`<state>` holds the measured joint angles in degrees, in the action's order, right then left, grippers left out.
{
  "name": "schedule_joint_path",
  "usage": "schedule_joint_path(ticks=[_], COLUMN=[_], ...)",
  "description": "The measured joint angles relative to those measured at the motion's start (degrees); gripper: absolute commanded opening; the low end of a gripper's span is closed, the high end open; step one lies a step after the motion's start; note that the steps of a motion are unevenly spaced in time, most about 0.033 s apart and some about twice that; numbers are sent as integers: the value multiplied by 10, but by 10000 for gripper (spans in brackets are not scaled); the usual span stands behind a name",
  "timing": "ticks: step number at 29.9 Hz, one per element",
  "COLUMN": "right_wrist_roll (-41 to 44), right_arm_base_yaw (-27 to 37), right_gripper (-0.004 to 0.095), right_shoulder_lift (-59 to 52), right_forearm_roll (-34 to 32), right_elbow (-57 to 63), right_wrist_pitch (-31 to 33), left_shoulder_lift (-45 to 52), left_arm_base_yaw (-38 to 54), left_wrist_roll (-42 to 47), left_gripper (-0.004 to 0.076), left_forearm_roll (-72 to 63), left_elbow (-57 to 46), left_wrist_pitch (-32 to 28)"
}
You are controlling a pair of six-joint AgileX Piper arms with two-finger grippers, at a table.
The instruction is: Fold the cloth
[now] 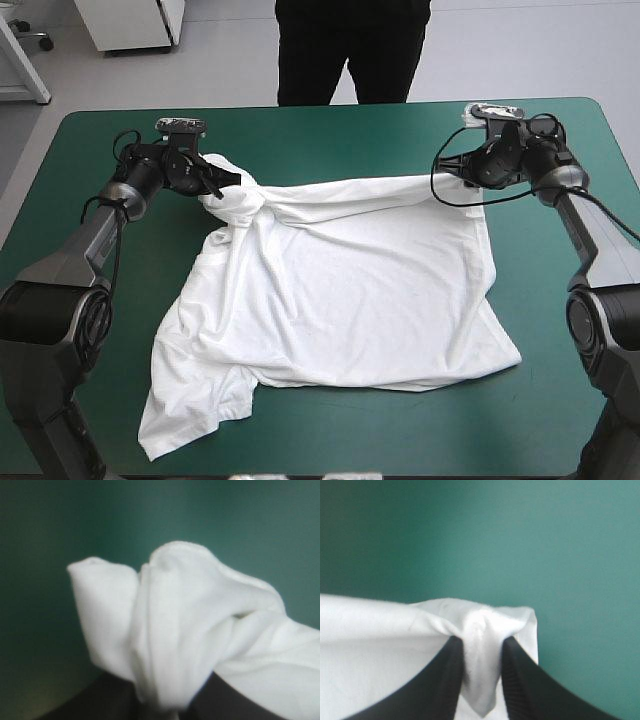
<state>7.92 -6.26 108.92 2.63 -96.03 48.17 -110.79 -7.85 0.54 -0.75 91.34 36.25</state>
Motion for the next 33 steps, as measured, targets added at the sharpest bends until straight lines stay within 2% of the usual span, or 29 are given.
schedule_joint_path(ticks=[1,2,4,11,17,22,25,29,33], right_wrist_roll=[-6,-12,-17,-23,-37,-40,-40,-40,-40], right_arm_base_yaw=[0,0,1,1,2,2,2,2,2], right_gripper=[599,625,626,534,530,522,501,486,486], right_shoulder_lift=[0,0,0,-27,-96,-151,-177,-192,-192], right_forearm_roll=[3,5,7,7,6,6,6,6,6], right_elbow=[-2,-6,-18,-59,-68,-68,-68,-70,-70], right_wrist_pitch=[6,15,32,103,170,205,209,215,224], left_shoulder_lift=[0,2,8,61,154,237,279,306,317], left_arm_base_yaw=[0,0,0,0,0,0,0,0,0], left_wrist_roll=[0,0,4,8,-19,-27,-27,-21,-12], left_gripper=[491,539,592,543,507,506,506,506,506], left_forearm_roll=[1,1,2,31,32,32,35,40,36], left_elbow=[1,4,14,68,78,80,79,72,14], left_wrist_pitch=[0,1,19,133,238,330,352,355,355])
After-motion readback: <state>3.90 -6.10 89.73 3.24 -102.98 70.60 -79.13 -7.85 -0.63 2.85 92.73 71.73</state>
